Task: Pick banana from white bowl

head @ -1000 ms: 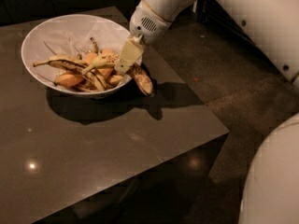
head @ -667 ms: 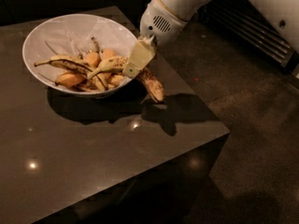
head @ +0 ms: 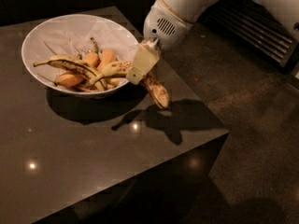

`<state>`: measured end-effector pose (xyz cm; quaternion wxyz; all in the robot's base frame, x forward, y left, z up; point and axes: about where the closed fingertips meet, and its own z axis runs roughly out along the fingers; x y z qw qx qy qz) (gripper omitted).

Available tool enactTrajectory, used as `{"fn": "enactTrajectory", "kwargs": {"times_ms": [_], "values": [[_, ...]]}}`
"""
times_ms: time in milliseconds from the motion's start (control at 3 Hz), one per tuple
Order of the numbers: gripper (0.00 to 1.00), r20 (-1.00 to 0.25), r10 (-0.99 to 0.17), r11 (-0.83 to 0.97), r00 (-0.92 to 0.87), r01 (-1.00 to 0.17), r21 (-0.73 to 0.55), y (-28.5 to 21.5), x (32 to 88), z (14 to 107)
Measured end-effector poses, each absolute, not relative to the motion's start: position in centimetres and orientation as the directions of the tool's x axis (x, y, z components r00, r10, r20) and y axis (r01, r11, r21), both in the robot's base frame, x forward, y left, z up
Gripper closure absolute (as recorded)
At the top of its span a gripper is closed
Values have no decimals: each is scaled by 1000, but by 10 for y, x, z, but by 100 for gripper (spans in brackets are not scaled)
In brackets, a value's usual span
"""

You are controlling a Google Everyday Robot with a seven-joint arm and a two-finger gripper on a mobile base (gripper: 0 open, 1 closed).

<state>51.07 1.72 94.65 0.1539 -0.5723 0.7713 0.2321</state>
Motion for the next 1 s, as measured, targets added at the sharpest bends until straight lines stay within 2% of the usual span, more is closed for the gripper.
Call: {"fn": "enactTrajectory", "kwargs": {"times_ms": [667, 1000], "values": [[100, -421, -801, 339, -427, -902, 268, -12, 468, 926], [100, -420, -801, 340, -428, -901, 269, -11, 468, 925]]}}
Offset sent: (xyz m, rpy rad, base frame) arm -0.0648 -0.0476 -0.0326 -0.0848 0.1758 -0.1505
